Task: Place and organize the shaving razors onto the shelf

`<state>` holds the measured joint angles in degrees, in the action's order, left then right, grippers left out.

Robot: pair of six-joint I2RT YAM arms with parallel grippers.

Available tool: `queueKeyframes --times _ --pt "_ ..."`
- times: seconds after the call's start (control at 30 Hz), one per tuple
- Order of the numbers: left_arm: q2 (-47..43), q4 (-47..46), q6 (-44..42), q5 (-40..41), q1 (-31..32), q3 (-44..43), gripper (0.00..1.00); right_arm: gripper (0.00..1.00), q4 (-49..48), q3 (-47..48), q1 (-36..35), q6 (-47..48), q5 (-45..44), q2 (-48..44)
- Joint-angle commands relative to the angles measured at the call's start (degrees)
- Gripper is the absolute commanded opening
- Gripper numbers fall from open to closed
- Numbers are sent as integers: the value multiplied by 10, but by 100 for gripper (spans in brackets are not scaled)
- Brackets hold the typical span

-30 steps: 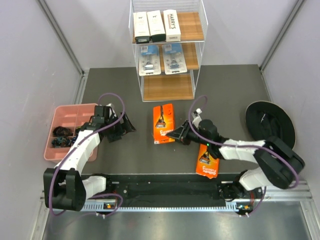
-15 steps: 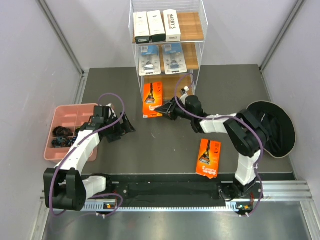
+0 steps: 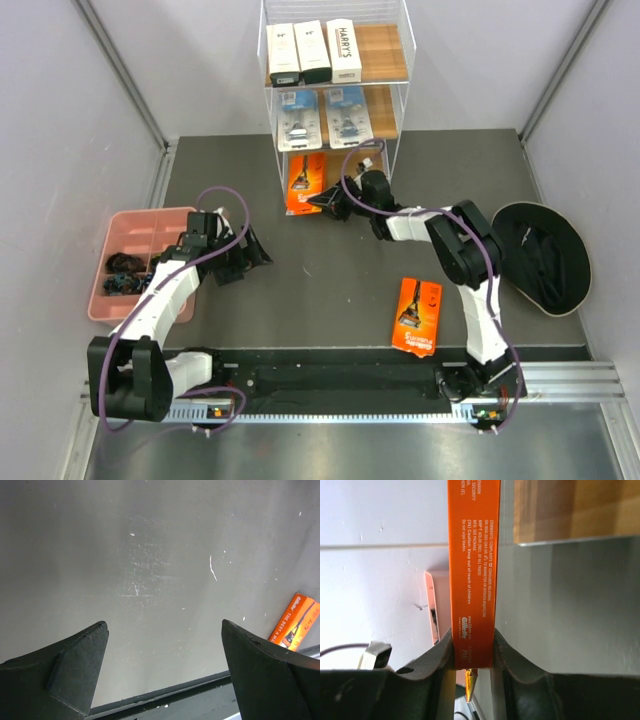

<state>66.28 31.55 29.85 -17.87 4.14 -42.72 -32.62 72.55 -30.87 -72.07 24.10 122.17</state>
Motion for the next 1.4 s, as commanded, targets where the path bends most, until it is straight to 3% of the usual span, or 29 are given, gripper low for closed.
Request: queueKeyframes --times 0.0,0.5,0.7,0.83,1.03,1.17,1.27,1.3,1.37 --pt "-1 -11 -18 -30 -4 2 99 0 26 86 7 10 18 39" --pt "-1 -22 -20 -58 -4 12 99 4 97 184 20 -14 12 144" --pt "0 -25 -17 -63 -4 15 99 26 111 186 21 -14 15 147" --pt "7 -39 -12 -70 -4 13 98 51 117 161 21 -2 8 126" --pt "17 -58 -9 -66 -3 -13 85 71 130 125 22 16 -3 85" --pt "32 -82 -15 -57 4 -46 65 76 133 102 22 20 -6 67" --pt "46 -105 -15 -52 24 -60 36 79 125 80 23 22 -8 56" --pt "49 -126 -15 -42 31 -61 16 79 124 70 23 23 -8 53" --pt "56 -152 -16 -23 64 -61 3 79 107 55 23 19 -7 43"
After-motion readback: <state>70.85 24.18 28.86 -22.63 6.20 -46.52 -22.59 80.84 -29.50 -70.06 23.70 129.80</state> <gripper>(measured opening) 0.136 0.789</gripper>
